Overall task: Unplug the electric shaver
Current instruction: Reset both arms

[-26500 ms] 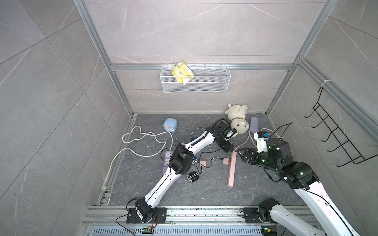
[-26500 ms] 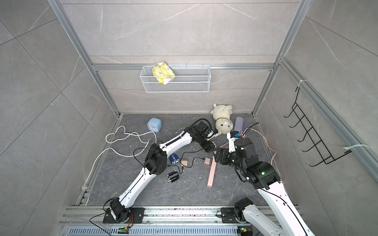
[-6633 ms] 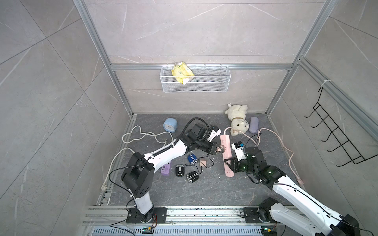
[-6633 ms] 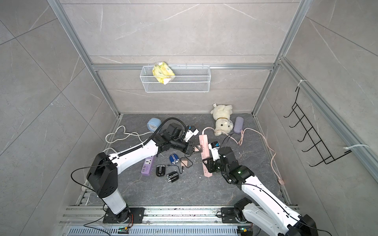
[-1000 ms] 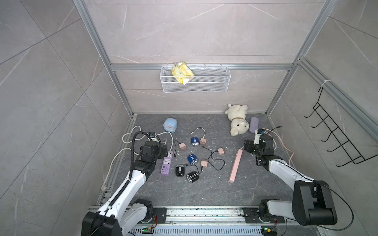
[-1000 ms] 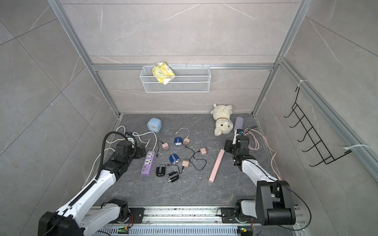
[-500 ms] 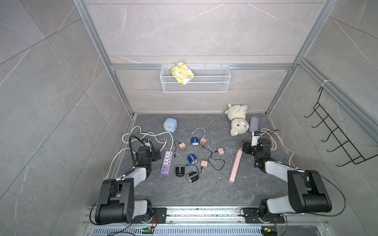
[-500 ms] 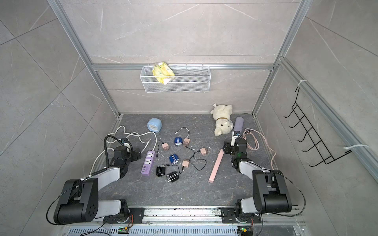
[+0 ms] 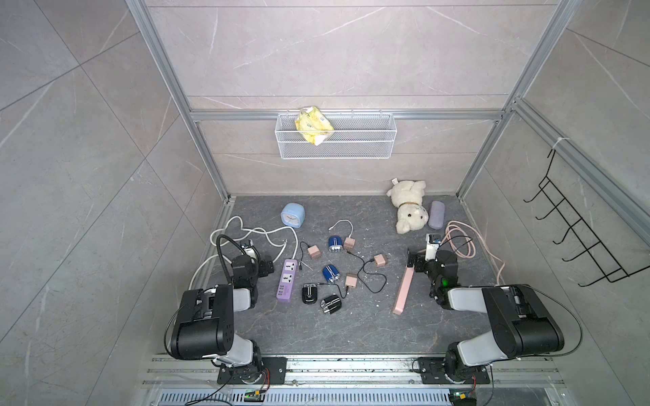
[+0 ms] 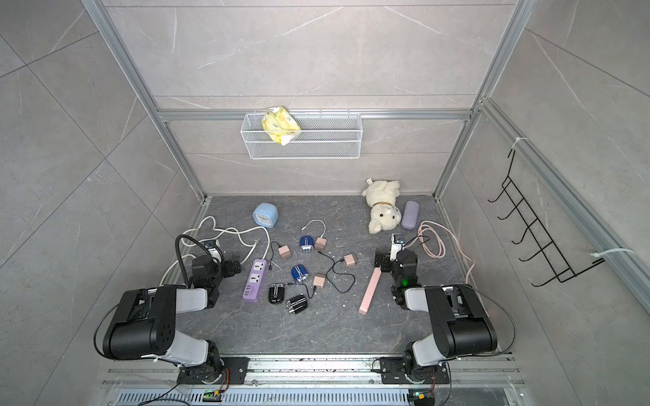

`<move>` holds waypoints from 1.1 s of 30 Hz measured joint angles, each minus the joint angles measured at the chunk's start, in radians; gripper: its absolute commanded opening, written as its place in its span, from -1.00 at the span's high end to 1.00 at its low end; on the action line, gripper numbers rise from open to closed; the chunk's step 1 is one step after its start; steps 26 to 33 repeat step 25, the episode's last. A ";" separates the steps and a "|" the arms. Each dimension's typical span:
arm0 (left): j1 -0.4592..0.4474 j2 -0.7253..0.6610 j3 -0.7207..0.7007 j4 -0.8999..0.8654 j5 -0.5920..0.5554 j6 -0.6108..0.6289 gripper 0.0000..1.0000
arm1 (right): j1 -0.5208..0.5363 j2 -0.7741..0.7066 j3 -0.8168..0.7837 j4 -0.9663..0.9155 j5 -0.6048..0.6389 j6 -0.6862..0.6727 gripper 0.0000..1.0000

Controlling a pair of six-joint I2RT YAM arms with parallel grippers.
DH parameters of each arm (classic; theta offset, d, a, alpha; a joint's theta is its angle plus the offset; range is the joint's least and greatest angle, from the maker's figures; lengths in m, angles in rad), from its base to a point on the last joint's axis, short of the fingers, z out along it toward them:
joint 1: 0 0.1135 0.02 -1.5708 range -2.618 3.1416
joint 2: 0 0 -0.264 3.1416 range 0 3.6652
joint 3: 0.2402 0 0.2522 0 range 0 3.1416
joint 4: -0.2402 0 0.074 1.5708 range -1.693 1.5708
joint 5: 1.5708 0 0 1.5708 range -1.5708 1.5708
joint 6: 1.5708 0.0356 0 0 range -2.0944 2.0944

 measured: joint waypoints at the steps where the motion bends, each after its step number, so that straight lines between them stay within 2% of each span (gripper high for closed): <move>1: -0.002 0.000 0.000 0.004 0.000 0.002 -0.99 | 0.009 0.007 -0.008 0.023 0.023 -0.002 -0.99; 10: -0.006 0.000 0.000 0.013 0.000 0.008 -0.99 | 0.024 0.013 -0.011 0.098 0.119 -0.003 -0.98; 33: -0.006 0.000 0.000 0.016 0.000 0.010 -0.99 | 0.024 0.013 -0.011 0.105 0.138 -0.003 -0.98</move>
